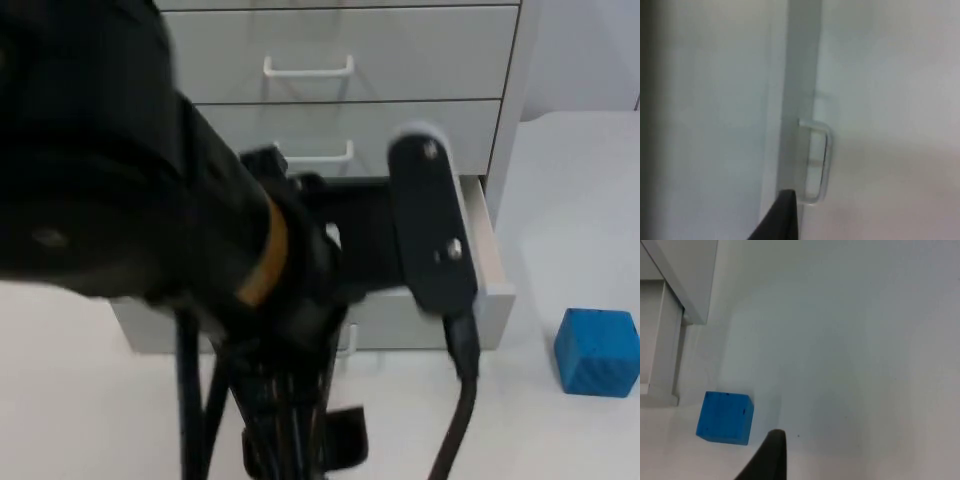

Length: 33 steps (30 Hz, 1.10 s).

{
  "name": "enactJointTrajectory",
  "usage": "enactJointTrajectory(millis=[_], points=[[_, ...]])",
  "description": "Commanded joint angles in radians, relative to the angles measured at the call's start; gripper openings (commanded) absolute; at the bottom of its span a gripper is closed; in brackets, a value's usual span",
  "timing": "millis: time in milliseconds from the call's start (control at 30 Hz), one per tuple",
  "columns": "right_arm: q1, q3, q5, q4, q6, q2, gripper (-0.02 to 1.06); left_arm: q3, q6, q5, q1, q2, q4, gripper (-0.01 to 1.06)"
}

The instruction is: Open the drawer with the left hand, place the block into the drawer with the right hand, then close the drawer with the left hand.

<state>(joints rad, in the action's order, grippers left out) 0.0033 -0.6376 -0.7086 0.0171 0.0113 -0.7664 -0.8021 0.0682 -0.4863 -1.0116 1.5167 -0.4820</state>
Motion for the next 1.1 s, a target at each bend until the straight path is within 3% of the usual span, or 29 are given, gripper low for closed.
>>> enactJointTrajectory(millis=[0, 367, 533, 567, 700, 733, 867, 1067], points=[[-0.005, 0.001, 0.0, 0.003, 0.004, 0.003, 1.04, 0.001, 0.014, -0.018, 0.02, -0.082, 0.086, 0.99], [-0.005, 0.001, -0.004, -0.002, 0.004, 0.003, 1.04, 0.001, 0.014, -0.14, 0.182, -0.195, 0.232, 0.99], [-0.005, 0.001, -0.008, -0.004, 0.004, 0.003, 1.04, 0.001, 0.014, -0.172, 0.361, -0.3, 0.345, 0.99], [-0.005, 0.001, -0.008, -0.004, 0.004, 0.003, 1.04, 0.001, 0.014, -0.172, 0.361, -0.3, 0.345, 0.99], [-0.005, 0.001, -0.01, -0.004, 0.004, 0.003, 1.04, 0.005, -0.012, -0.215, 0.546, -0.406, 0.434, 0.99], [-0.005, 0.001, -0.01, -0.004, 0.004, 0.003, 1.04, 0.005, -0.012, -0.215, 0.546, -0.406, 0.434, 0.99], [-0.005, 0.001, -0.01, -0.004, 0.004, 0.003, 1.04, 0.053, -0.086, -0.221, 0.714, -0.504, 0.445, 0.99], [-0.005, 0.001, -0.01, -0.004, 0.004, 0.003, 1.04, 0.125, -0.122, -0.221, 0.895, -0.612, 0.448, 0.99]])
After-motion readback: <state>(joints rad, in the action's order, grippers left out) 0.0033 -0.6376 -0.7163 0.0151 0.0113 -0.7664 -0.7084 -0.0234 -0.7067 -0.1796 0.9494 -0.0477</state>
